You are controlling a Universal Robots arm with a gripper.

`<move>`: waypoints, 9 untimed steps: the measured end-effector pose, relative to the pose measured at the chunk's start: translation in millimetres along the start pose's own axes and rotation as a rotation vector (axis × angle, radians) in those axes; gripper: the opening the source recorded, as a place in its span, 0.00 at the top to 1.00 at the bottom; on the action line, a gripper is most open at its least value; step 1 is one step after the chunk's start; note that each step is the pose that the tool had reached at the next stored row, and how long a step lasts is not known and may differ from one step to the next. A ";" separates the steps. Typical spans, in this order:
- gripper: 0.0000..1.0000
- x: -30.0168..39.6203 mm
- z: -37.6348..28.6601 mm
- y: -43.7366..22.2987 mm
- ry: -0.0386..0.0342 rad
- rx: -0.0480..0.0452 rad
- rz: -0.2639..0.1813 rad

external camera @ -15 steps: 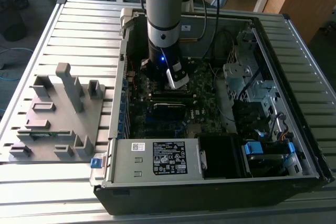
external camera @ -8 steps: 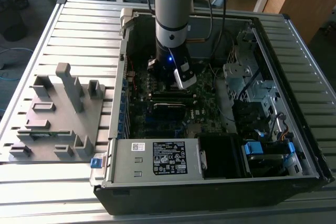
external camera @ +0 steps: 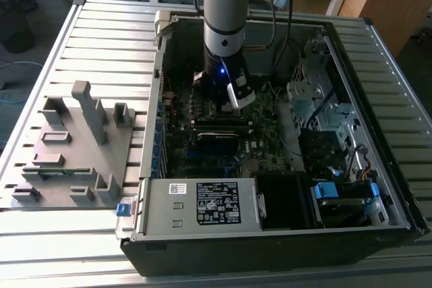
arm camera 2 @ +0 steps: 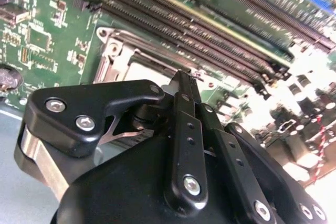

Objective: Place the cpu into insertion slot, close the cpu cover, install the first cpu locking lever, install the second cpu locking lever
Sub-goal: 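Install the second cpu locking lever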

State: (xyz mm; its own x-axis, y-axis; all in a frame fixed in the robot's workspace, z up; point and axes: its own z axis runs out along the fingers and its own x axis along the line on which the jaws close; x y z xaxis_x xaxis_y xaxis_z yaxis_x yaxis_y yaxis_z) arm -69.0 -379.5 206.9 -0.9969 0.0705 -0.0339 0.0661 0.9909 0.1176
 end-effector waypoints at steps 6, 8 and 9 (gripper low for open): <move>0.90 -4.0 1.5 9.7 -0.0002 0.0036 0.000; 0.90 -6.2 1.8 11.7 -0.0002 0.0041 0.000; 0.90 -8.1 2.0 12.5 -0.0002 0.0043 0.000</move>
State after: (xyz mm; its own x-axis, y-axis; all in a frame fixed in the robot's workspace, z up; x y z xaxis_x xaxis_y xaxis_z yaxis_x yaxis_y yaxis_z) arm -60.1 -367.5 206.7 -0.9969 0.0704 -0.0341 0.0661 0.9914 0.1133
